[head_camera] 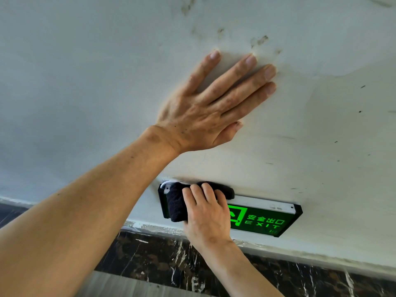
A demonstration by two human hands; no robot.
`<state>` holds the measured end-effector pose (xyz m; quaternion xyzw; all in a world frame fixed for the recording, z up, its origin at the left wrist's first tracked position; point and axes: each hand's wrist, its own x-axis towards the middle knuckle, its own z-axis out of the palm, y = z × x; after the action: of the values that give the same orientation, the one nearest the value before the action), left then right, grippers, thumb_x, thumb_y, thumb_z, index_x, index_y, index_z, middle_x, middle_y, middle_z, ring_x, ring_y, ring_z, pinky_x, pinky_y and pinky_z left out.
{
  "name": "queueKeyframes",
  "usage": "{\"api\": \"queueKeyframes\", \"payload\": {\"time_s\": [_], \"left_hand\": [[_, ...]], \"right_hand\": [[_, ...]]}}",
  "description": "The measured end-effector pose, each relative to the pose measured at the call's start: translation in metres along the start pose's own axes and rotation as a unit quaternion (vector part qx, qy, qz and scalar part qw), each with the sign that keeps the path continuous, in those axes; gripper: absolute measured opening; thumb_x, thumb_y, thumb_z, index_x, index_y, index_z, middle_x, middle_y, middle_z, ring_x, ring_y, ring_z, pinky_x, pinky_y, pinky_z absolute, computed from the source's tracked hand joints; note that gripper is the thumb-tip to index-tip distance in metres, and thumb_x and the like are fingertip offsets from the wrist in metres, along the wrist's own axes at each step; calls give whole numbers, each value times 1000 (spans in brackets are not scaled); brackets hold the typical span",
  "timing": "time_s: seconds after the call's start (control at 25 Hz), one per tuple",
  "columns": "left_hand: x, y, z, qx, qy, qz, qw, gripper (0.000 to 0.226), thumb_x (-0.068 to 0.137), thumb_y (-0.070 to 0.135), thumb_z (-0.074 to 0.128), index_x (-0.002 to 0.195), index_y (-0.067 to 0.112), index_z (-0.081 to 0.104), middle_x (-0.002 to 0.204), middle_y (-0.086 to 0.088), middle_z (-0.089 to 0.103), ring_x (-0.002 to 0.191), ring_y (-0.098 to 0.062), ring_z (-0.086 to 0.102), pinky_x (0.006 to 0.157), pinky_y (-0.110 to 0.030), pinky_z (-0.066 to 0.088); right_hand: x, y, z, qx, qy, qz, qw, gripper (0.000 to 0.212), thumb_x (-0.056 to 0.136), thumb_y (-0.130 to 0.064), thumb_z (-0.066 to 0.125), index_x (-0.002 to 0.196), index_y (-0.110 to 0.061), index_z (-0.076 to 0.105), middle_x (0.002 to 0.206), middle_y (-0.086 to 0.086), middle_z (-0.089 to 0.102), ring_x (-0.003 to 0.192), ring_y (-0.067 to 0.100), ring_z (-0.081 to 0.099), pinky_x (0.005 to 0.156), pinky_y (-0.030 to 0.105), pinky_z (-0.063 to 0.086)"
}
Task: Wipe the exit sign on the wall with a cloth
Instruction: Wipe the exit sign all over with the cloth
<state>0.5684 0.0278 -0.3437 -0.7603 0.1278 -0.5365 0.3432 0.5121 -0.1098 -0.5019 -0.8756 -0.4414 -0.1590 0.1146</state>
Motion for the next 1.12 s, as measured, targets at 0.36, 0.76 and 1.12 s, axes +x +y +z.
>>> {"api": "queueKeyframes", "payload": {"time_s": [0.36, 0.76, 1.12], "left_hand": [[1, 0, -2, 21, 5, 8, 1000, 71, 95, 40, 44, 160, 14, 29, 159, -4, 34, 147, -29, 30, 124, -53, 12], [0, -1, -3, 31, -1, 16, 999, 69, 97, 40, 41, 159, 14, 32, 160, -5, 33, 147, -30, 32, 123, -54, 12], [1, -2, -5, 33, 2, 20, 999, 65, 98, 39, 39, 158, 14, 35, 159, -5, 35, 145, -30, 35, 122, -54, 14]], "right_hand": [[-20, 40, -8, -30, 18, 30, 999, 51, 63, -37, 75, 110, -20, 64, 102, -5, 66, 102, 24, 60, 87, 43, 50], [-40, 80, -18, -59, 22, 54, 997, 56, 60, -41, 76, 112, -22, 65, 105, -6, 68, 103, 26, 60, 91, 48, 48], [-50, 102, -22, -64, 17, 58, 996, 59, 58, -43, 73, 113, -21, 64, 107, -5, 67, 104, 28, 59, 87, 48, 50]]}}
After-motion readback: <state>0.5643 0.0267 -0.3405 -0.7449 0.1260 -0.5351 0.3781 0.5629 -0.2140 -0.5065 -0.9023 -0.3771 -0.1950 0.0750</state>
